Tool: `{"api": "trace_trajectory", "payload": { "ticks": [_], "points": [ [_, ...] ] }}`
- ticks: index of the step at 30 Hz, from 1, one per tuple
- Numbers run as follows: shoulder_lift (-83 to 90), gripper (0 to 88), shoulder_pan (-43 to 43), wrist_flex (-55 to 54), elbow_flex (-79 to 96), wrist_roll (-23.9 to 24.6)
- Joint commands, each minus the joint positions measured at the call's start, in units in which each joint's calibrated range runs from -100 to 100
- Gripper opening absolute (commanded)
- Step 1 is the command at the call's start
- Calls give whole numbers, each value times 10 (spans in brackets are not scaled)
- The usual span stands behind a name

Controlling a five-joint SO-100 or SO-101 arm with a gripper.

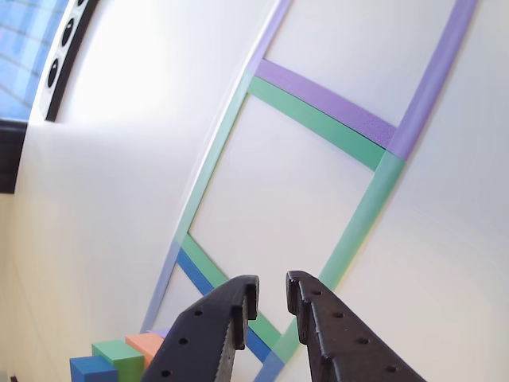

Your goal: Tower of hanoi

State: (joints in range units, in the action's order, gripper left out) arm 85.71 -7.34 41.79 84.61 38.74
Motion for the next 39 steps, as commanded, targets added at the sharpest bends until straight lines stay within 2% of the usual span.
{"api": "trace_trajectory", "payload": {
  "ticks": [1, 4, 7, 13, 17, 21, 23, 28, 31, 34, 39],
  "points": [
    [26, 0, -9, -5, 8, 69],
    [32, 1, -9, 7, 12, 140],
    [50, 1, -6, 8, 39, 265],
    [72, 1, -15, 3, 83, 298],
    [78, 1, -18, -5, 108, 346],
    [88, 26, -18, -27, 150, 421],
    [93, 51, -18, -6, 153, 455],
    [109, 56, -21, 54, 154, 478],
    [119, 1, -18, 78, 154, 545],
    [132, 1, -10, 93, 154, 605],
    [143, 0, -1, 108, 154, 613]
  ]
}}
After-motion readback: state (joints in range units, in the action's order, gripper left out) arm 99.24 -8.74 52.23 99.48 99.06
